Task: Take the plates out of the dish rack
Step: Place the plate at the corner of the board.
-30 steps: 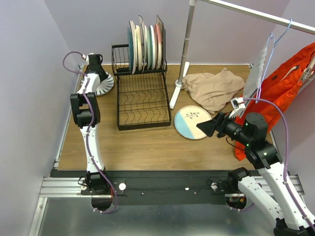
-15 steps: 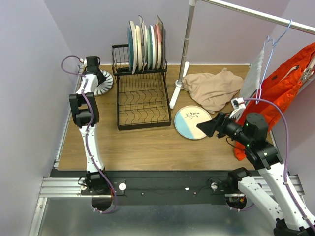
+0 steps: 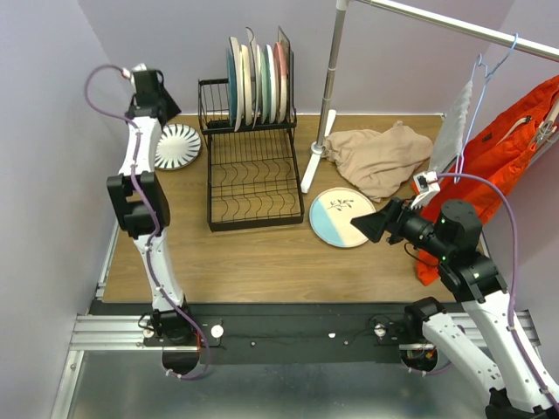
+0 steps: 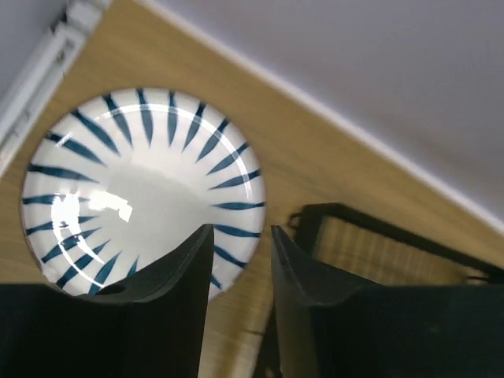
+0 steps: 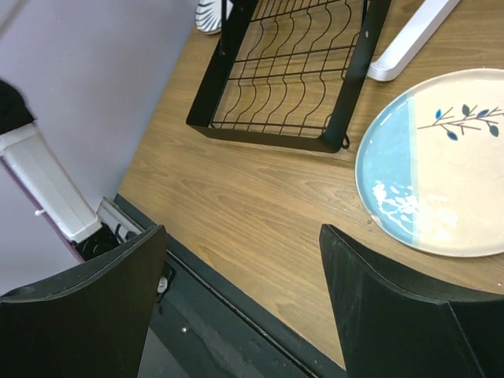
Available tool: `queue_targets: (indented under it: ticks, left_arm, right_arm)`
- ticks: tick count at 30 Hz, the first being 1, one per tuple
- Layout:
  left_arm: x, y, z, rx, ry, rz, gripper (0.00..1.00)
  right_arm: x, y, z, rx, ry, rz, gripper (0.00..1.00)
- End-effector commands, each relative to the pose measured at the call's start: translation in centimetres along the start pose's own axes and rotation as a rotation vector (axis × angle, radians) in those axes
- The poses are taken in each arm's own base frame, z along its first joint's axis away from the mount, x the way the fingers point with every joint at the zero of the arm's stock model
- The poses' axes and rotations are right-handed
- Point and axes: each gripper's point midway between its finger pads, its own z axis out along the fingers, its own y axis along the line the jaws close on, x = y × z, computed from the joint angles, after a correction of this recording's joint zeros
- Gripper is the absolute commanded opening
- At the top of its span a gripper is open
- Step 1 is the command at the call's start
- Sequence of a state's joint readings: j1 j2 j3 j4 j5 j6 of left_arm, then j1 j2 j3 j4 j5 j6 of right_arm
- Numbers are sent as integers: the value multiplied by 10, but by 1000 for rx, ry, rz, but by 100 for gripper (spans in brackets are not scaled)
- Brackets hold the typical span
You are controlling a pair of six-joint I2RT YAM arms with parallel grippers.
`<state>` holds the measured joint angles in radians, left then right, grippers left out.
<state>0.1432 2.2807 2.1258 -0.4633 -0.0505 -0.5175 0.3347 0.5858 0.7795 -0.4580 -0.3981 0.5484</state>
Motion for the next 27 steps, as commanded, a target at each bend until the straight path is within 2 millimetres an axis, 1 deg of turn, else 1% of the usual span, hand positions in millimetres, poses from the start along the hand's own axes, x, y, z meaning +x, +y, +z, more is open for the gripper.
queue_targets:
  ticks: [1,2,3,4,5,6,7,8,9,10,11,12,14,15,16,17,18,20,21,22,23,24,26,27]
  left_arm:
    - [-106,-64,-137,241,-245,44,55]
    - [-117,-71,-168,276,-285,60,58]
    - [-108,-69,-172,282,-266,71,59]
    - [-107,-74,-184,317,-270,86,60]
    - [-115,-82,-215,358,-316,120,60]
    - [-101,-79,-216,374,-293,140,60]
    - [-99,-94,-232,471,-311,181,60]
    - [-96,-100,-247,526,-322,211,60]
    - [-86,-103,-266,576,-326,243,60]
    - [-81,-119,-286,686,-340,284,60]
    - [-75,-125,-298,732,-350,308,60]
    - [-62,-134,-317,781,-358,337,60]
    - [-58,-145,-335,819,-411,371,60]
    - [-51,-149,-341,835,-418,386,61]
    - [-49,-157,-346,861,-439,399,61]
    - [-46,-159,-345,868,-434,395,60]
    - [-44,-161,-338,867,-421,387,59]
    - [-40,-165,-331,881,-404,379,57]
    - [-40,-169,-323,892,-401,385,56]
    - [-37,-173,-321,917,-390,400,56]
    - [-25,-186,-321,953,-370,430,54]
    - [-21,-193,-314,966,-356,445,52]
    - [-14,-202,-308,973,-350,486,51]
    - [-5,-215,-308,996,-344,509,51]
  right_arm:
    - [-5,4,-6,7,-3,-27,87]
    - [-8,4,-7,14,-12,-36,87]
    - [-8,3,-9,22,-11,-36,88]
    - [-9,4,-10,24,-16,-39,88]
    - [-14,7,-13,24,-27,-50,88]
    - [-14,7,-16,29,-22,-52,88]
    - [-16,9,-18,29,-23,-56,88]
    - [-18,10,-20,31,-29,-62,88]
    - [-20,13,-23,27,-32,-68,88]
    - [-21,15,-26,27,-38,-71,88]
    - [-22,16,-28,26,-43,-77,88]
    - [-22,16,-30,28,-43,-78,88]
    - [-21,16,-31,31,-37,-80,88]
    - [-20,16,-32,34,-30,-78,88]
    - [-21,17,-33,32,-30,-78,88]
    - [-21,17,-32,34,-24,-77,88]
    - [-21,17,-32,36,-20,-75,88]
    - [-25,19,-34,40,-31,-78,88]
    - [-26,20,-34,40,-32,-78,88]
    - [-27,20,-35,43,-36,-79,88]
    - [-29,20,-36,47,-44,-81,88]
    - [-30,20,-36,49,-47,-81,88]
    - [-32,21,-36,49,-49,-82,88]
    - [-33,21,-36,51,-52,-82,88]
